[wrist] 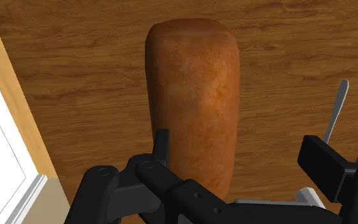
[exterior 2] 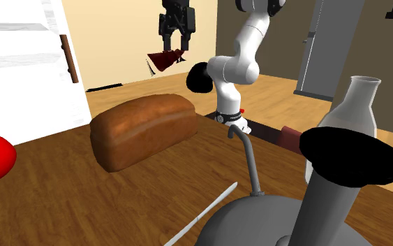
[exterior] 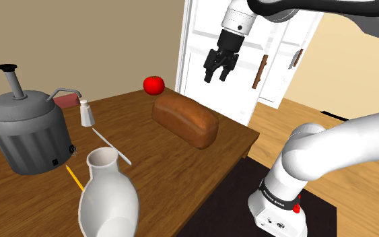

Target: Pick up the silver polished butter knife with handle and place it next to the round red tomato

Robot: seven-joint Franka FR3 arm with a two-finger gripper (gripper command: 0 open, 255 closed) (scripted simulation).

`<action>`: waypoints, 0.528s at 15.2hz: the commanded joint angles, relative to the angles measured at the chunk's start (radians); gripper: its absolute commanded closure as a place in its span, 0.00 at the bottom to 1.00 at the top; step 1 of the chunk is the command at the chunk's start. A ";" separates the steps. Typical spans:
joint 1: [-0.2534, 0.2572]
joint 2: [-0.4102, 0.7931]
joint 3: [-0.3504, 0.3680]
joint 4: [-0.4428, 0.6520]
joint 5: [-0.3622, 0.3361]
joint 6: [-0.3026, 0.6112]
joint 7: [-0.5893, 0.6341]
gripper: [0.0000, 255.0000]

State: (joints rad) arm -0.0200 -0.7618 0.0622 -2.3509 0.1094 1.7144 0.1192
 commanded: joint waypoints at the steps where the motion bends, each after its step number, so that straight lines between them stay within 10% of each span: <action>1: 0.000 0.000 0.000 0.000 0.000 0.000 0.000 0.00; 8: 0.033 0.194 0.122 0.039 0.035 0.127 0.100 0.00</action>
State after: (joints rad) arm 0.0095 -0.6024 0.1668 -2.3179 0.1413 1.8166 0.2053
